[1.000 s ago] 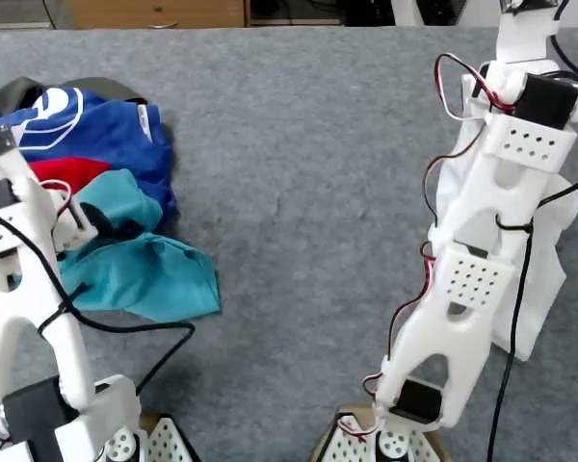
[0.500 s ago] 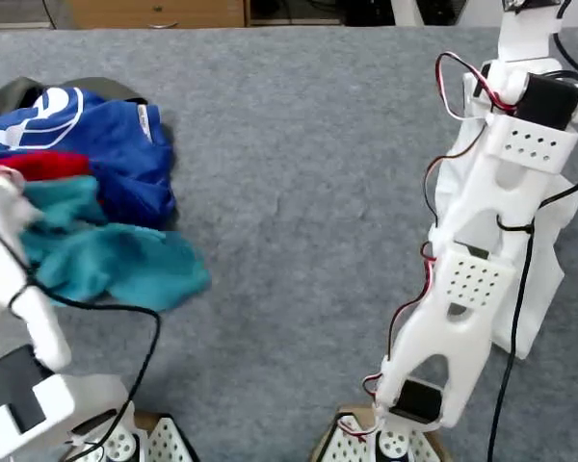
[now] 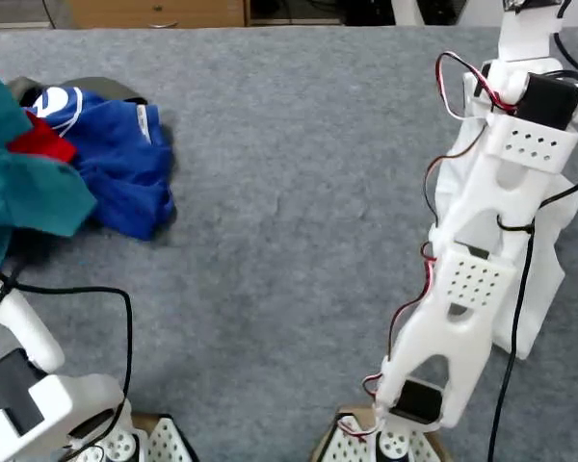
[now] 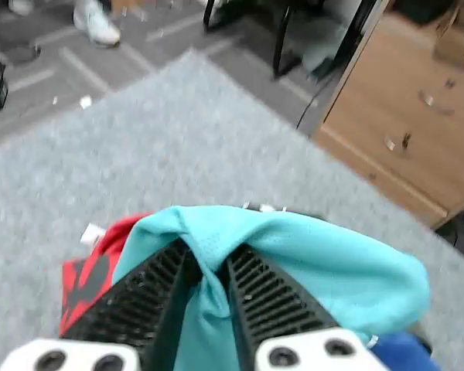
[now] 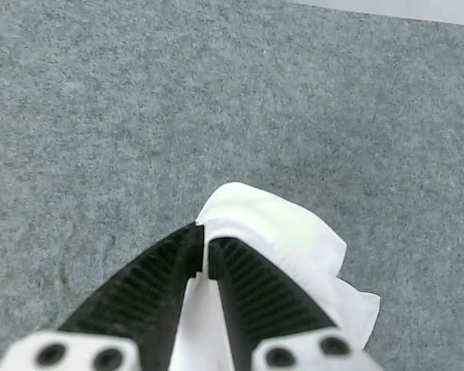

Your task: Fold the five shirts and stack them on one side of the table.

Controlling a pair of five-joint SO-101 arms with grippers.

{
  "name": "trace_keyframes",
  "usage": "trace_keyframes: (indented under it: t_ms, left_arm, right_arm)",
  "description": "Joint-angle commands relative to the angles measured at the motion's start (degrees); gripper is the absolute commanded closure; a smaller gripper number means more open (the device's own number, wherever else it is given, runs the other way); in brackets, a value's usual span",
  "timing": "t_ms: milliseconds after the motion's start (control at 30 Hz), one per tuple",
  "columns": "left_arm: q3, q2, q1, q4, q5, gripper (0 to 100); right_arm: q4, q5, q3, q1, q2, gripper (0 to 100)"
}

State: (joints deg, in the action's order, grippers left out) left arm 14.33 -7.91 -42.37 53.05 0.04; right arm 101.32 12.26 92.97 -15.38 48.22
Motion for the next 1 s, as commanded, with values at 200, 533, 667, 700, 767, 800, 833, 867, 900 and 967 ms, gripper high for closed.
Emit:
trace_keyframes:
  t_ms: [200,533,667,700,767,800,833,867,900,967]
  left_arm:
    - [1.49,11.21,2.11,-6.15,1.49,90]
    - [9.58,22.73,8.44,21.10,1.58,73]
    - [20.84,22.73,10.99,29.45,1.58,72]
    - [23.65,22.73,13.27,32.35,1.58,73]
    - [28.13,22.99,19.34,38.42,1.32,73]
    - [29.80,23.34,21.98,40.00,1.23,73]
    - [30.24,23.78,24.00,39.74,1.58,73]
    - [29.36,24.75,25.58,38.15,1.58,73]
    - [27.87,26.33,26.81,35.16,1.67,73]
    - [25.05,30.02,28.22,28.48,1.93,73]
  right_arm:
    - [1.05,-0.44,2.42,1.01,-4.44,99.6]
    - [1.14,3.87,-0.48,1.10,-4.53,99.6]
    - [1.14,4.04,-1.36,0.66,-4.53,99.6]
    - [1.14,4.04,-1.36,0.66,-4.53,99.6]
    - [1.14,4.04,-1.36,0.75,-4.44,99.6]
    - [1.14,4.04,-1.36,0.92,-4.44,99.6]
    - [1.14,4.04,-1.36,1.01,-4.44,99.6]
    - [1.14,4.04,-1.27,1.10,-4.44,99.6]
    - [1.14,4.04,-1.27,0.84,-4.44,99.6]
    - [1.14,3.96,-1.27,0.13,-4.44,99.6]
